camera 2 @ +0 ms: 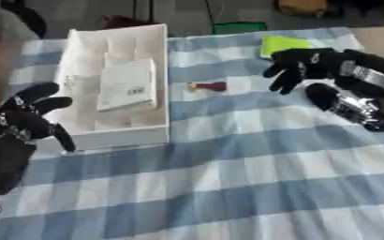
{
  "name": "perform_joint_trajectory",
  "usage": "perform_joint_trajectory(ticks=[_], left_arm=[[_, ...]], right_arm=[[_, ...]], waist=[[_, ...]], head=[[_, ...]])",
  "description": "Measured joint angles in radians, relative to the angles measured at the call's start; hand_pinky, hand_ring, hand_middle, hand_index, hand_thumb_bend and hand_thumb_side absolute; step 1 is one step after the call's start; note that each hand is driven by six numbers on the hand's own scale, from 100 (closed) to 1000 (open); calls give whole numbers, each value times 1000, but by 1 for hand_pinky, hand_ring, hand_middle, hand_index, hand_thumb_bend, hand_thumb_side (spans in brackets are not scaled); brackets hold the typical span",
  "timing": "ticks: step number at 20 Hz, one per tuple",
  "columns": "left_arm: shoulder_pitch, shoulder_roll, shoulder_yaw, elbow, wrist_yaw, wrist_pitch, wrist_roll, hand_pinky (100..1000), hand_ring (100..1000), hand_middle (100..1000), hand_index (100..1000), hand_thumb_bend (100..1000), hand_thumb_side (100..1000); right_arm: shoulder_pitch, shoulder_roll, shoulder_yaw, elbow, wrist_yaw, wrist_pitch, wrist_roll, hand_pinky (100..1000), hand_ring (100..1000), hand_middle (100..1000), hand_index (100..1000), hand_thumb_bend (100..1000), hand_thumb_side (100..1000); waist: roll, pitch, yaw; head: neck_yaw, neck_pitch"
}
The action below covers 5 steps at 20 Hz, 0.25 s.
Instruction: Pick up objects on the table and place them in the box.
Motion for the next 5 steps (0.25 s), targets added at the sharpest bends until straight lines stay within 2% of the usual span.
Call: perform_joint_trajectory(ticks=[5], left_arm=[[1, -2, 0, 0, -4, -2, 3, 503, 901, 906, 739, 157, 720]], right_arm=[[8, -1, -12, -1, 46, 31, -173, 482, 557, 602, 782, 100, 416]], waist=[[-2, 2, 4]], head=[[0, 0]])
